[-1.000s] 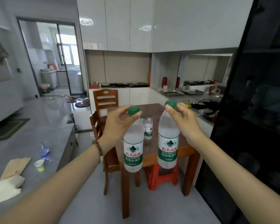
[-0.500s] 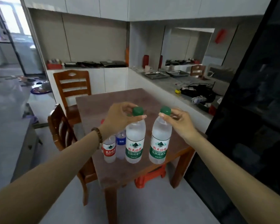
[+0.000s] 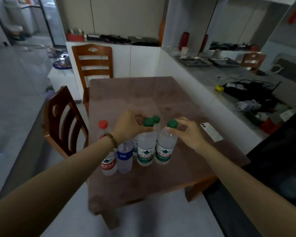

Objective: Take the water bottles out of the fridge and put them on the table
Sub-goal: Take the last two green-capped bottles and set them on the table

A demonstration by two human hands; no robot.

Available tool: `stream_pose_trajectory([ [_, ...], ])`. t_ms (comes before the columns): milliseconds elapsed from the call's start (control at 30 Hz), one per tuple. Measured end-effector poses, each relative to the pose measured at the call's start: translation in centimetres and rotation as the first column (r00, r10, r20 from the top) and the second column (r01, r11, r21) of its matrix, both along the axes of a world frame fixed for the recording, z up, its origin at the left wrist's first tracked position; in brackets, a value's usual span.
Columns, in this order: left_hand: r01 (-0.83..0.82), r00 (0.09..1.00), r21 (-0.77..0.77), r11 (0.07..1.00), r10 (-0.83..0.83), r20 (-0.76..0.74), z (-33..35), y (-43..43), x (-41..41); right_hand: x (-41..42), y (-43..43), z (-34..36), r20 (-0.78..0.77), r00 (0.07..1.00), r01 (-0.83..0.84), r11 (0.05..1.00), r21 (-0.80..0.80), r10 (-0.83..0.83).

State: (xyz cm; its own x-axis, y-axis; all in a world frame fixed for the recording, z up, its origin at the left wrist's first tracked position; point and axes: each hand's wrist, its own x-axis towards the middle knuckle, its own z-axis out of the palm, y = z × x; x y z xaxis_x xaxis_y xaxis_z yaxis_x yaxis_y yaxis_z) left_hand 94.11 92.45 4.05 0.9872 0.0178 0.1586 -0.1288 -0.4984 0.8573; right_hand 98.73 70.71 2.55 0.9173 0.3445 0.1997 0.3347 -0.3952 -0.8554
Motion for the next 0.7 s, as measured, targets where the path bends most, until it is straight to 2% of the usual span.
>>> stream_pose_trajectory([
  [200,-0.141,0.988,0.145,0.979,0.149,-0.047,-3.9,-0.7,1.4,4.2,-0.1,-4.1,-0.102,0.987,-0.127,0.99,-0.057,0.121],
  [400,-0.109,0.991,0.403,0.909,0.133,-0.032,-4.5,-1.3,1.8,5.4,0.4,-6.5,-0.143,0.974,-0.181,0.983,-0.043,0.173],
  [567,-0.104,0.993,0.453,0.885,0.121,-0.01,-4.7,-1.0,1.5,5.8,1.1,-7.2,-0.129,0.971,-0.206,0.979,-0.011,0.203],
  [700,-0.092,0.993,0.436,0.895,0.114,-0.025,-4.7,-0.5,1.2,5.9,1.7,-7.1,-0.12,0.97,-0.213,0.977,-0.001,0.211],
])
